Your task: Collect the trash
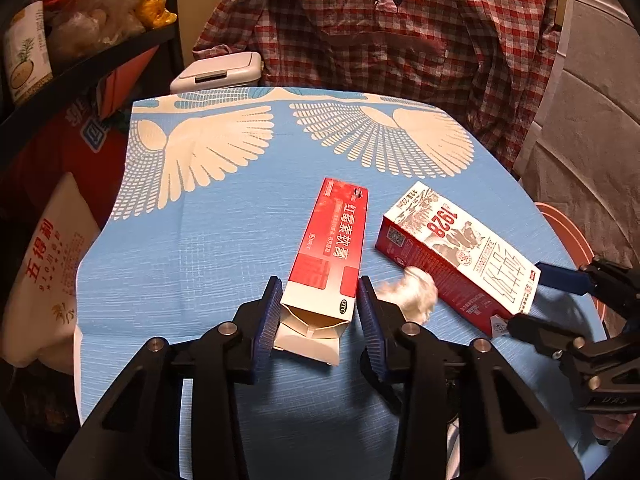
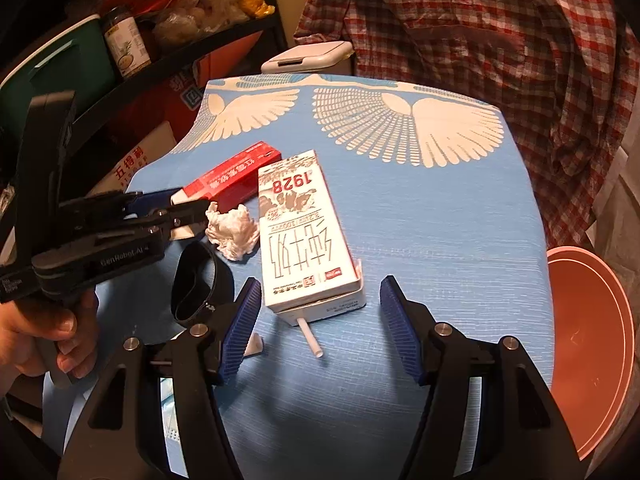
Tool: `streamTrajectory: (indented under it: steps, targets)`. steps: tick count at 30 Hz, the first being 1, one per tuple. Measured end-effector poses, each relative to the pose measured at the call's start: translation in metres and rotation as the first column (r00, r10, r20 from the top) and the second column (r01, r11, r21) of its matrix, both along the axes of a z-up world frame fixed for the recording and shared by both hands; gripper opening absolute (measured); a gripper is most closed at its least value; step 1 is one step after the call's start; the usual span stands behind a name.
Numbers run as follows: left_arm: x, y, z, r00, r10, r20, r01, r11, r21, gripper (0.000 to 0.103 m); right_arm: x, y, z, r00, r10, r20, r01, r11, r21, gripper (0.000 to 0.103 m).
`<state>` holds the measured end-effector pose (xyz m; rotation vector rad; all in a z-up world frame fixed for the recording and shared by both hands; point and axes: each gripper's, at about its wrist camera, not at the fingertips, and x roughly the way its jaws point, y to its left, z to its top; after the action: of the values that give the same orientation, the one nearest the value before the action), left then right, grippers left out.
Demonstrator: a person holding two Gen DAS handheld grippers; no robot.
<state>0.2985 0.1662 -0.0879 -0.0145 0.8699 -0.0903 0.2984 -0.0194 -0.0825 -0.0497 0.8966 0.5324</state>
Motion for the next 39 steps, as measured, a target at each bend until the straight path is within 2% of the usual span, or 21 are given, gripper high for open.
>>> streamTrajectory:
  steps: [7,10,14,24,39]
  targets:
    - [-0.005,0.003,0.008,1.0,0.012,0.008,-0.012,1.0,0.006,0.037,0.002,0.005,-0.001,1.0,0.003,0.017,-0.003,1.0,-0.028,0.062]
    - [-0.009,0.008,0.013,1.0,0.021,0.015,-0.021,1.0,0.0,0.037,0.002,0.005,-0.001,1.0,0.002,0.02,-0.001,0.999,-0.035,0.053]
    - [-0.013,0.013,0.021,0.999,0.038,0.028,-0.038,0.999,-0.009,0.037,0.001,0.002,0.003,1.0,0.0,0.028,0.001,1.0,-0.019,0.053]
    - [-0.027,0.015,0.042,0.996,0.066,0.058,-0.065,0.998,-0.013,0.037,-0.014,-0.014,0.034,0.996,-0.022,0.081,0.019,0.999,0.031,0.052]
    - [-0.064,-0.004,0.084,0.987,0.106,0.123,-0.106,0.994,-0.004,0.037,-0.043,-0.054,0.074,0.982,-0.108,0.158,0.092,0.991,0.101,0.051]
